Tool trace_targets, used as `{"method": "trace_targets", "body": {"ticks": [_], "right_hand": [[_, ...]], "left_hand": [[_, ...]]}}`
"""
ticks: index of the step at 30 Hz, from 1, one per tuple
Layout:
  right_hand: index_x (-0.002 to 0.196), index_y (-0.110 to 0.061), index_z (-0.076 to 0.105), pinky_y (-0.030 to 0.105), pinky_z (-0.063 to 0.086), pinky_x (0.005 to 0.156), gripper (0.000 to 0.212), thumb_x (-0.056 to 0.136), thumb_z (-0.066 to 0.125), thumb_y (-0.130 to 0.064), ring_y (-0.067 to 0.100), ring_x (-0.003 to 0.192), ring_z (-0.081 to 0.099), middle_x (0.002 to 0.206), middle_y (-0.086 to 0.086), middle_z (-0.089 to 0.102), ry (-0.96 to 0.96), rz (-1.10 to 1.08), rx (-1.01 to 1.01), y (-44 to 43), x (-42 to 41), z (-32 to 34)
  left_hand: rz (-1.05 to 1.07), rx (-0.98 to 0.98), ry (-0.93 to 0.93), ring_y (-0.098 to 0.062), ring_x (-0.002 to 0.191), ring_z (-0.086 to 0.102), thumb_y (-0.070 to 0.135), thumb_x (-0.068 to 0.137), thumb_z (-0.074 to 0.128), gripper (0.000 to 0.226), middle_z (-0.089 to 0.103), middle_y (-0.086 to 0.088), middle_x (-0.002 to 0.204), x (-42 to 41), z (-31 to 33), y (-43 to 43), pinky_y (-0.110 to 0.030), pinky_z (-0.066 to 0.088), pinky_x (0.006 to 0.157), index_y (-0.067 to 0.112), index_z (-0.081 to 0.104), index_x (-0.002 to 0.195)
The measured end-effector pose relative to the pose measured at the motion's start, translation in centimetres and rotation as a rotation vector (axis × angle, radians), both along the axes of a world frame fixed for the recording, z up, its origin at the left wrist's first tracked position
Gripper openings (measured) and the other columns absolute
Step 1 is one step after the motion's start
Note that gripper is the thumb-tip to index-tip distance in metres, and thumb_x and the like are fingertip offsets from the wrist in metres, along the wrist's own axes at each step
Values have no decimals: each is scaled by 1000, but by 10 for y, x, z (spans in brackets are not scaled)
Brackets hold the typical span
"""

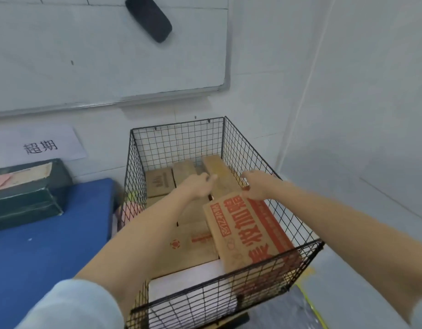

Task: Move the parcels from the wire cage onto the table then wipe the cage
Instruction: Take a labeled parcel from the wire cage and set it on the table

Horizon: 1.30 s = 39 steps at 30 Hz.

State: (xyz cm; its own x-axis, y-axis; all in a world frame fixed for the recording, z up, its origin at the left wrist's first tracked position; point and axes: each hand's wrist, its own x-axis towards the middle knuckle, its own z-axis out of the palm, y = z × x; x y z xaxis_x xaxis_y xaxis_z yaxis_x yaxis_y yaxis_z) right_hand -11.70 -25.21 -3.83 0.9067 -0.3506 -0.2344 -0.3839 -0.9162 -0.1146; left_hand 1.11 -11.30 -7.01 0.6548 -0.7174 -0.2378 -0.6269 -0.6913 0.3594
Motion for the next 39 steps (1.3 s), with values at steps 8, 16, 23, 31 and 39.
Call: {"method": "trace_targets", "body": {"ticks": [8, 16, 23, 31, 39], "right_hand": [[127, -15, 47, 34, 52, 84, 42, 96, 48, -43, 21, 98, 60, 114, 7, 61, 128, 121, -63, -4, -3, -21], [109, -15, 55, 29, 44, 72, 42, 90, 55, -52, 17, 85, 52, 95, -2, 55, -391, 72, 45, 5, 19, 70], [132, -12, 39, 34, 45, 88, 53, 94, 51, -47, 24, 110, 54, 130, 10, 50, -682, -13, 367, 13, 34, 101], [141, -4, 33, 23, 40, 85, 84, 73, 82, -10, 20, 111, 53, 133, 10, 52, -526, -69, 461, 25, 31, 87], [125, -15, 52, 7, 38, 62, 72, 63, 89, -21, 9, 97, 57, 109, -8, 59, -526, -88, 575, 32, 44, 52]], "left_hand": [[329, -18, 633, -27, 108, 62, 57, 97, 3, 75, 66, -6, 87, -50, -17, -5, -36, 53, 86, 11, 62, 95], [639, -455, 257, -33, 73, 71, 54, 98, 20, 64, 70, -19, 88, -5, 91, 17, -41, 59, 70, 1, 56, 103], [581, -589, 483, -26, 86, 70, 16, 91, 63, 12, 68, -15, 98, 6, 147, 48, -40, 59, 76, 5, 57, 90], [670, -696, 491, -29, 92, 69, 29, 84, 71, 32, 70, -16, 102, 9, 117, 57, -44, 57, 83, 1, 63, 98], [682, -834, 491, -27, 108, 53, 7, 83, 70, 66, 51, -8, 130, 11, 101, 64, -48, 50, 90, 18, 39, 140]]}}
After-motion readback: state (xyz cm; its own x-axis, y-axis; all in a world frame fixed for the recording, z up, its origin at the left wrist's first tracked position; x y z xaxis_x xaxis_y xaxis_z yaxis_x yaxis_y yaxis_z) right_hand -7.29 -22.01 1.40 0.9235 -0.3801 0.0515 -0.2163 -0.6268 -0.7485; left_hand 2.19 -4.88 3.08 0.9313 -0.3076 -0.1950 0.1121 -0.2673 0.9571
